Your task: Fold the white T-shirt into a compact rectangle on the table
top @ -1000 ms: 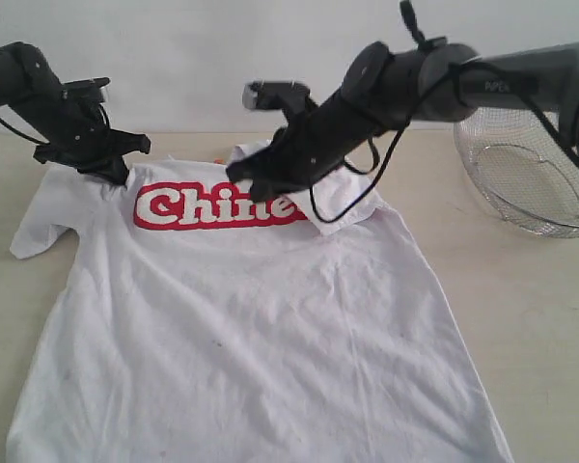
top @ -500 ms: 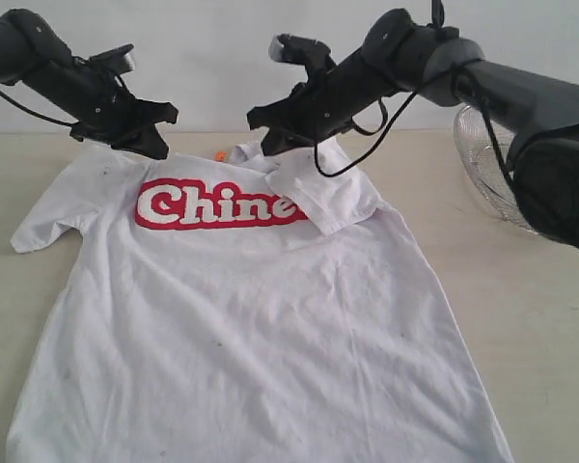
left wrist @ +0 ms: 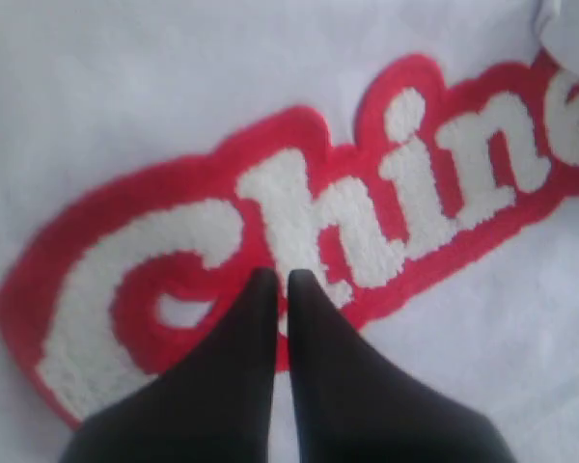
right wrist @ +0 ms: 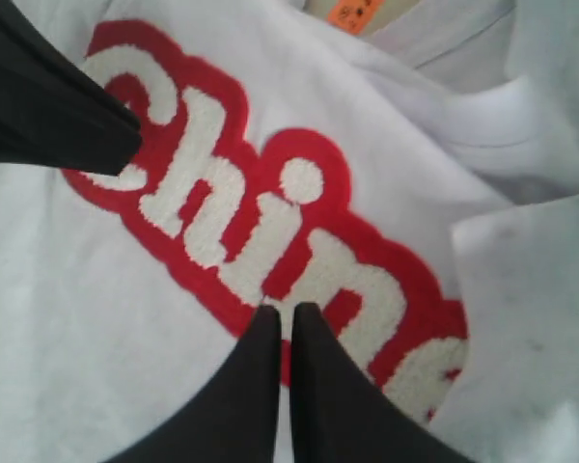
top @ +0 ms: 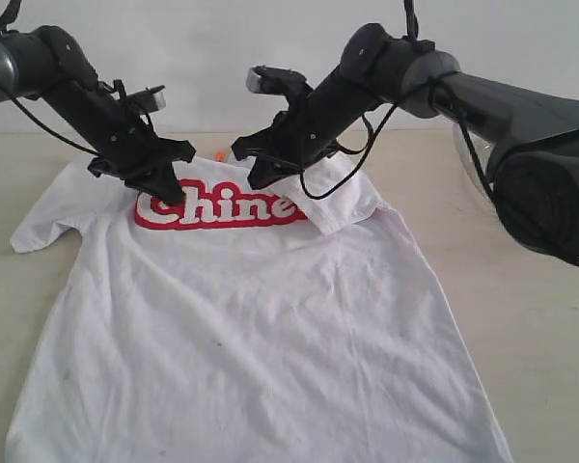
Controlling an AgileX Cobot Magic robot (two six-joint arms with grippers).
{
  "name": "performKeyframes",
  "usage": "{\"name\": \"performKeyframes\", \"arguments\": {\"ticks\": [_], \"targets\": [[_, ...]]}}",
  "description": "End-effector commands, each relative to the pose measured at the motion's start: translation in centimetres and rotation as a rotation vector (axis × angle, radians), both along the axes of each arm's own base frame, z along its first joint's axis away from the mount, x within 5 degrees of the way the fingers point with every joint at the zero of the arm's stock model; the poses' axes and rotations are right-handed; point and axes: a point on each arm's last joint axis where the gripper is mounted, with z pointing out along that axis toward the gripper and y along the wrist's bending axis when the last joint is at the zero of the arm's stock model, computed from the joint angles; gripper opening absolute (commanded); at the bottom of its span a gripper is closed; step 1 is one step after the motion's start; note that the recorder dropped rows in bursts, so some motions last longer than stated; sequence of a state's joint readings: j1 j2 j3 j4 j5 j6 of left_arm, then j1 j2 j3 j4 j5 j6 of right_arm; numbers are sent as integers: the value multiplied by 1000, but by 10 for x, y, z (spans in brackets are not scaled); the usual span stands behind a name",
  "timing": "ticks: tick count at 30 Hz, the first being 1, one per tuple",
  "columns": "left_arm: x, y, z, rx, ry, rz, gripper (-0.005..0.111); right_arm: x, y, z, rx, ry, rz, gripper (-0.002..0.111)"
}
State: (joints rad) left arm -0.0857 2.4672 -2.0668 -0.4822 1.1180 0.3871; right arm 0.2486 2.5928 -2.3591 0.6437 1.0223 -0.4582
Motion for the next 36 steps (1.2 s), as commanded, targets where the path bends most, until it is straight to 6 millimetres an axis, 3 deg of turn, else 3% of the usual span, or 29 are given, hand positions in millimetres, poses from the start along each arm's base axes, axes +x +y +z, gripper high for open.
{"name": "performKeyframes", "arguments": {"ticks": [1, 4, 14, 19, 22, 25, 36], "targets": [[-9, -4, -3, -3, 45, -28, 5, -10, 5, 3, -68, 49, 49, 0], [-13, -3, -4, 4, 54, -26, 5, -12, 5, 0, -119, 71, 38, 0], [-29, -8, -38, 49, 110, -12, 5, -22, 13, -30, -229, 128, 48, 0], [-53, -12, -58, 65, 211, -43, 5, -33, 12, -45, -257, 223, 83, 0], [-64, -16, -49, 73, 188, -52, 5, -36, 15, -38, -258, 227, 98, 0], [-74, -14, -30, 78, 154, -42, 5, -41, 23, -19, -254, 207, 114, 0], [-98, -11, -24, 71, 203, -5, 5, -49, 33, -1, -245, 214, 109, 0]]}}
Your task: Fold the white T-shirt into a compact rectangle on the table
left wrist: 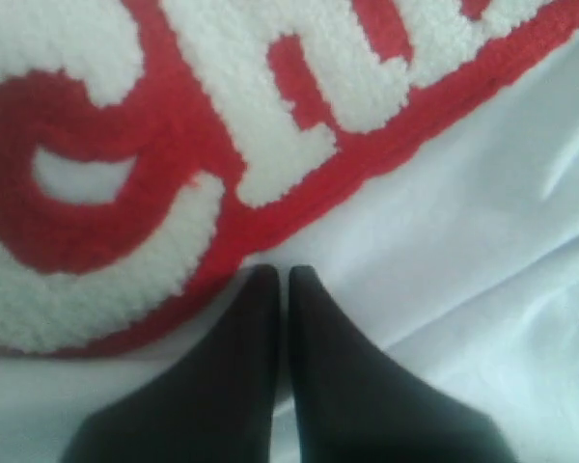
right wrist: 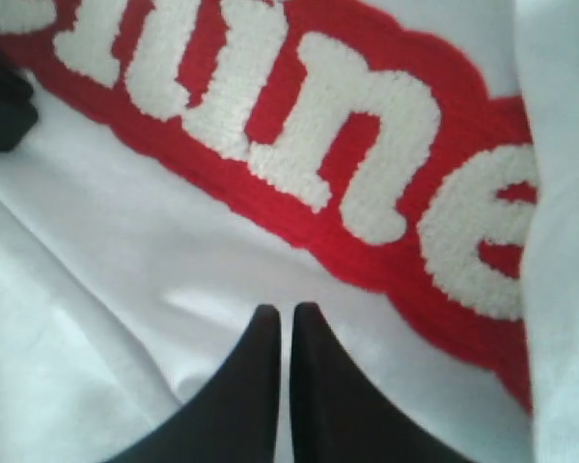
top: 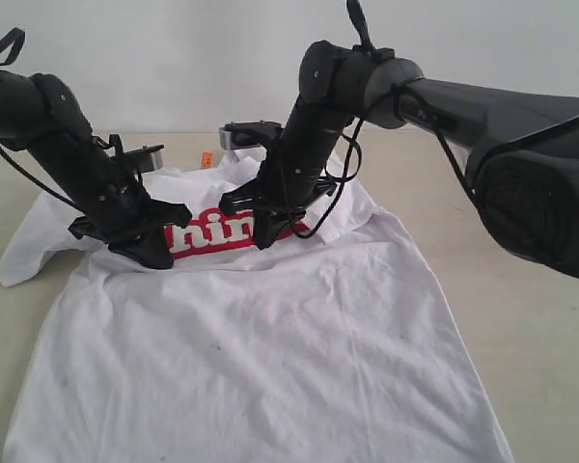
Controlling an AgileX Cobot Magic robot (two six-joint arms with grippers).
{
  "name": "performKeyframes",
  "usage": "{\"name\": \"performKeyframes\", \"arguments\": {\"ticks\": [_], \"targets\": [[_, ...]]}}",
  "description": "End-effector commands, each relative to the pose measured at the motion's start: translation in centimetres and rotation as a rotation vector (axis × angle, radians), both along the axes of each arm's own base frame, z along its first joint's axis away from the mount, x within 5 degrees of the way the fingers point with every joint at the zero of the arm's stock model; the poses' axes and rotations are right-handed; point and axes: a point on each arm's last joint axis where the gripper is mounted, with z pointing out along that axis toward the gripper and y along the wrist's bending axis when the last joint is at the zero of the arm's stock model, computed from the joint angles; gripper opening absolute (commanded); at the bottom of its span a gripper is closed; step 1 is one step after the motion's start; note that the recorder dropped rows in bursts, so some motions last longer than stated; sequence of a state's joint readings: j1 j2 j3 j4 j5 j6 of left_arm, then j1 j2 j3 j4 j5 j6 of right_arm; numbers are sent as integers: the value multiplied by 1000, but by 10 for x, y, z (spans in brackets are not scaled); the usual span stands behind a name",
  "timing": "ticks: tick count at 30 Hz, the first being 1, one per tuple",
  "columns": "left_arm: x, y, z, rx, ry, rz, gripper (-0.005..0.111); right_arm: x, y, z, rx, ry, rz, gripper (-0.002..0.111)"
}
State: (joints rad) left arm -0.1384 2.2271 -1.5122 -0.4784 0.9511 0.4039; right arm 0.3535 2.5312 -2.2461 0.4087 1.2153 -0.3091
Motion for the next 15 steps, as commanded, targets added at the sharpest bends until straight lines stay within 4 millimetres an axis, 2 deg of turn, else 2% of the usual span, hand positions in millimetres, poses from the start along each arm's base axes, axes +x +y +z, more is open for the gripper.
{"name": "performKeyframes", "arguments": {"ticks": [1, 4, 7, 9, 12, 15], "targets": [[-14, -1, -3, 0, 64, 2, 5, -2, 2, 10, 4, -8, -4, 0], [-20, -3, -5, -36, 87, -15, 5, -3, 3, 13, 7, -11, -3, 0], [-23, -7, 0, -89, 72, -22, 5, -4, 3, 24, 12, -32, -2, 0], [-23, -8, 10, -100, 52, -23, 5, -4, 2, 31, 18, -46, -4, 0], [-20, -7, 34, -97, -30, -21, 5, -4, 1, 38, 13, -61, -3, 0], [-11, 3, 56, -63, -100, 11, 5, -5, 0, 40, 14, -67, -1, 0]]}}
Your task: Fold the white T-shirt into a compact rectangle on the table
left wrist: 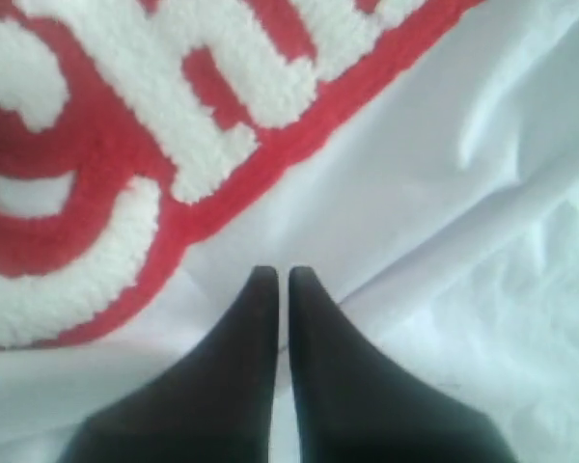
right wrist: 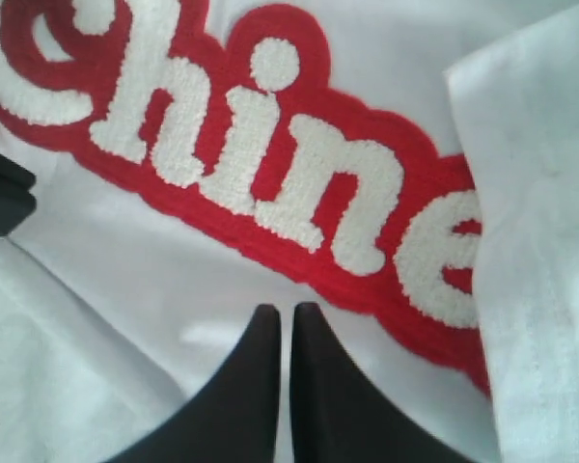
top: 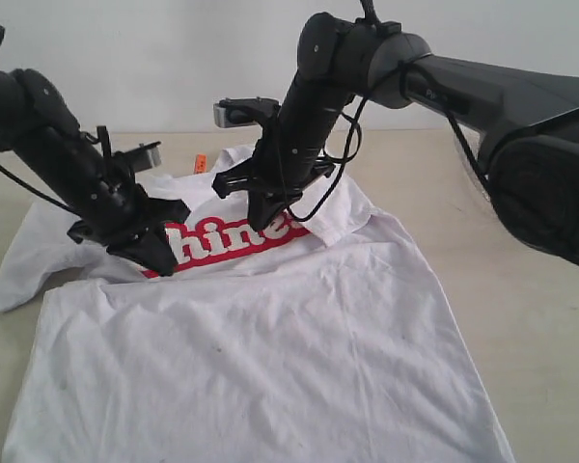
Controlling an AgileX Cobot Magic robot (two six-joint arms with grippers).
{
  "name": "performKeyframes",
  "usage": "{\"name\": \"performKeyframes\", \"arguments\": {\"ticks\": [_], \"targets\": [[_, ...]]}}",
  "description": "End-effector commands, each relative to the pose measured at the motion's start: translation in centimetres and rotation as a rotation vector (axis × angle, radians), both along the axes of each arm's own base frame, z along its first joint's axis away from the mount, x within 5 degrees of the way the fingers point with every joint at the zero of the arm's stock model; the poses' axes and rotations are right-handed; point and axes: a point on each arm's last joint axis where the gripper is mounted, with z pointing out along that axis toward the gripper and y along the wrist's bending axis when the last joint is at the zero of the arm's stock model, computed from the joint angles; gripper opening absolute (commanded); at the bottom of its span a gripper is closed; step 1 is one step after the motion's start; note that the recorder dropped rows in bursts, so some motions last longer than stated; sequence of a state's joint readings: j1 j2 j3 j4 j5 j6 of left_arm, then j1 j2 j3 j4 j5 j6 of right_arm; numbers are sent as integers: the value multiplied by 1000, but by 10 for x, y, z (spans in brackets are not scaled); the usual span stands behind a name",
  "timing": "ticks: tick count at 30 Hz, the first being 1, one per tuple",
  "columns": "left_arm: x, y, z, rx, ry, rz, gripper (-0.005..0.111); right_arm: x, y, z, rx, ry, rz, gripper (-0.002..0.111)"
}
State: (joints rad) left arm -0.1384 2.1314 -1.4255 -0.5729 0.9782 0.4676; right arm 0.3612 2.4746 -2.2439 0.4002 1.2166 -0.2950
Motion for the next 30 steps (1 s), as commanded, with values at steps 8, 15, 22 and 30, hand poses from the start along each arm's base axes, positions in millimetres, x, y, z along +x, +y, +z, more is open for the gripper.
{"name": "performKeyframes", "arguments": {"ticks": [8, 15, 22, 30], "targets": [[67, 36, 61, 93, -325, 163, 5, 1, -2, 12, 7, -43, -2, 0], [103, 38, 42, 128, -331, 126, 5, 3, -3, 14, -9, -70, -5, 0], [112, 37, 25, 129, -301, 112, 5, 5, -8, 18, -27, -96, -15, 0], [113, 39, 16, 156, -291, 101, 5, 12, -24, 18, -27, -94, -51, 0]]}}
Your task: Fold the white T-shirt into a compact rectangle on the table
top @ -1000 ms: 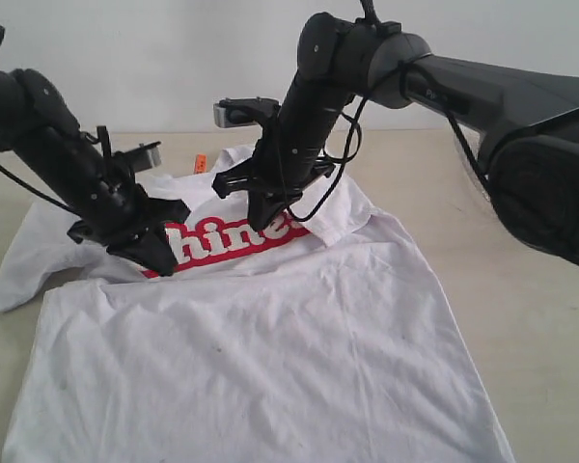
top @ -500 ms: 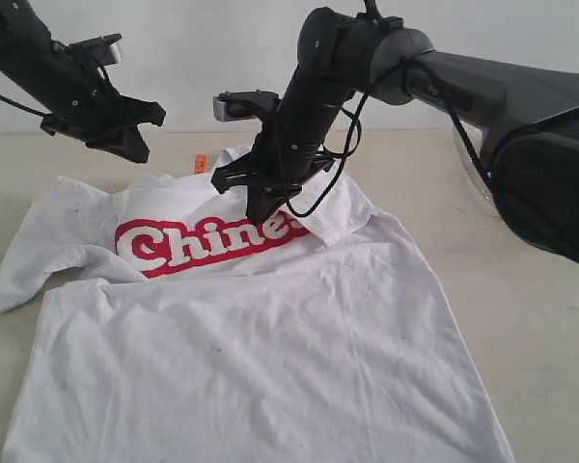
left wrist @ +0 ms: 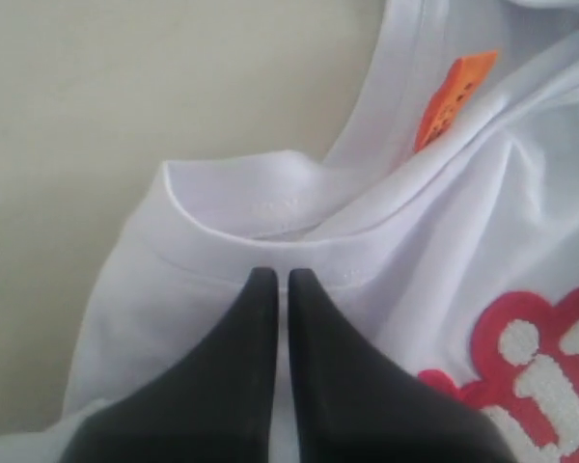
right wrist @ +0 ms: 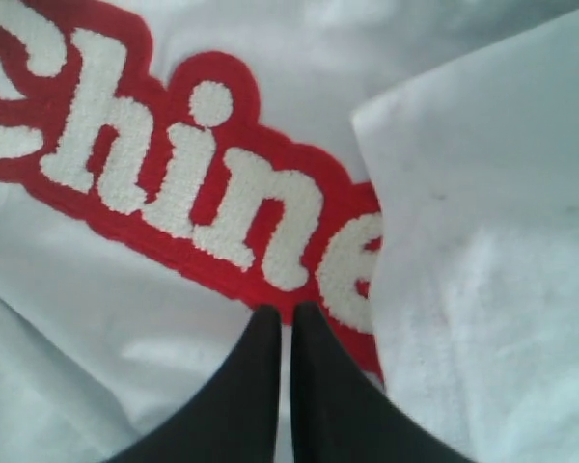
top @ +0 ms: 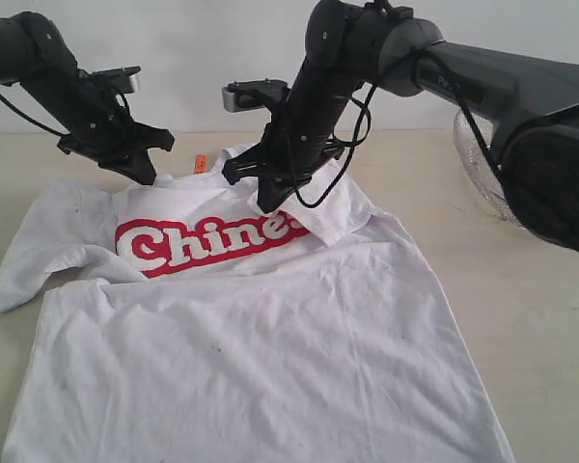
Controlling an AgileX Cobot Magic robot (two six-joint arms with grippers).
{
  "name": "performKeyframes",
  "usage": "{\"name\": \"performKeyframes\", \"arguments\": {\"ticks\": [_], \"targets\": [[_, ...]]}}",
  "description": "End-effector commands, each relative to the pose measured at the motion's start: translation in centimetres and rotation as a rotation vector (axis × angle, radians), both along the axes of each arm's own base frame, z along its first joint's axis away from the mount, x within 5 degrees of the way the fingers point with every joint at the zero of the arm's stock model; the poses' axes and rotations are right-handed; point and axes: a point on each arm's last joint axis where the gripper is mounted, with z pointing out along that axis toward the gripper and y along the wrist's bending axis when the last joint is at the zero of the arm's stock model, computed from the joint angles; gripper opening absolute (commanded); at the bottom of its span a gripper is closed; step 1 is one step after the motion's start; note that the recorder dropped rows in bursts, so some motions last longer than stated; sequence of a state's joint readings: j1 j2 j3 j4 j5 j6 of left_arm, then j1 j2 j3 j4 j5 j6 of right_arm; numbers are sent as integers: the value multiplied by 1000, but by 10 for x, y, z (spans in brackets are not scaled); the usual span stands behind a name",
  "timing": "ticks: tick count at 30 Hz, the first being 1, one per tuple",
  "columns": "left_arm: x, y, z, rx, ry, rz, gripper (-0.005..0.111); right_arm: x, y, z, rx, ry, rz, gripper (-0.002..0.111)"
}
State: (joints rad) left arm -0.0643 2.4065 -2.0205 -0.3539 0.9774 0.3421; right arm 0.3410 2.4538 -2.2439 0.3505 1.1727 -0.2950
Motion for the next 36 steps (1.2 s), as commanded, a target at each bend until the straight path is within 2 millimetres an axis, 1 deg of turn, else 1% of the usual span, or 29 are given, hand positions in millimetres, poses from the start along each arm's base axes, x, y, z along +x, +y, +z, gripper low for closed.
{"name": "performKeyframes", "arguments": {"ticks": [1, 11, 14, 18, 20, 23, 26, 33, 36], "targets": [[2, 2, -2, 10, -5, 13, 5, 4, -11, 8, 1, -19, -21, 0], [11, 5, -35, 40, -27, 32, 5, 5, -10, 9, 18, -29, -24, 0], [12, 7, -40, 69, -32, 24, 5, 4, -10, 15, 24, -46, -26, 0], [17, 10, -53, 91, -45, 28, 5, 3, -11, 38, 42, -102, -34, 0], [20, 13, -57, 91, -48, 35, 5, 2, -12, 43, 43, -113, -34, 0], [27, 15, -61, 94, -60, 50, 5, 0, -13, 49, 33, -127, -31, 0], [32, 16, -60, 108, -71, 67, 5, 0, -16, 53, 5, -139, -39, 0], [35, 18, -58, 125, -75, 84, 5, -1, -17, 53, -5, -130, -34, 0], [37, 18, -53, 117, -84, 103, 5, -1, -17, 53, -5, -128, -33, 0]]}}
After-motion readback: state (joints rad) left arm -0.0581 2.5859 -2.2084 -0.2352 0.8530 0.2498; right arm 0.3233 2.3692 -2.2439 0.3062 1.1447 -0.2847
